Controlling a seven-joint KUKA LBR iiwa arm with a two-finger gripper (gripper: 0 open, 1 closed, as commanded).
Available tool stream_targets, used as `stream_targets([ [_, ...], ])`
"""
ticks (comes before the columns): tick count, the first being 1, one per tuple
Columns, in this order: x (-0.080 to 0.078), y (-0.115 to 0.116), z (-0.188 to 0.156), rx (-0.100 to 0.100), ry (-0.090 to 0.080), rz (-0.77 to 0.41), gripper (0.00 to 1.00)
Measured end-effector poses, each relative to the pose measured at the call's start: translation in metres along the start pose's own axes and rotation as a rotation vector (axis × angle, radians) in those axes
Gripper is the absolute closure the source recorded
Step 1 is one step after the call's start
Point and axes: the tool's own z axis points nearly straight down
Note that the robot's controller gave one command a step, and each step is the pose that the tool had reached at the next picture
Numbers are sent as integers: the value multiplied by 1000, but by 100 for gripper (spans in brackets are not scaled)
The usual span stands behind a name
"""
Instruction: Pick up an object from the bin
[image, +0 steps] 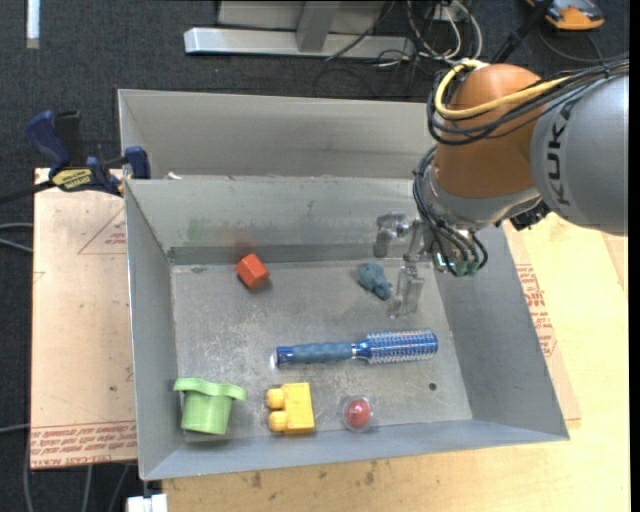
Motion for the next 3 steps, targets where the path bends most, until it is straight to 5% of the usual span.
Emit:
stream_targets([
  [1,112,18,136,0,0,-144,0],
  [2,109,18,132,0,-5,-144,100],
  [3,99,32,-37,1,-15,-130,100],
])
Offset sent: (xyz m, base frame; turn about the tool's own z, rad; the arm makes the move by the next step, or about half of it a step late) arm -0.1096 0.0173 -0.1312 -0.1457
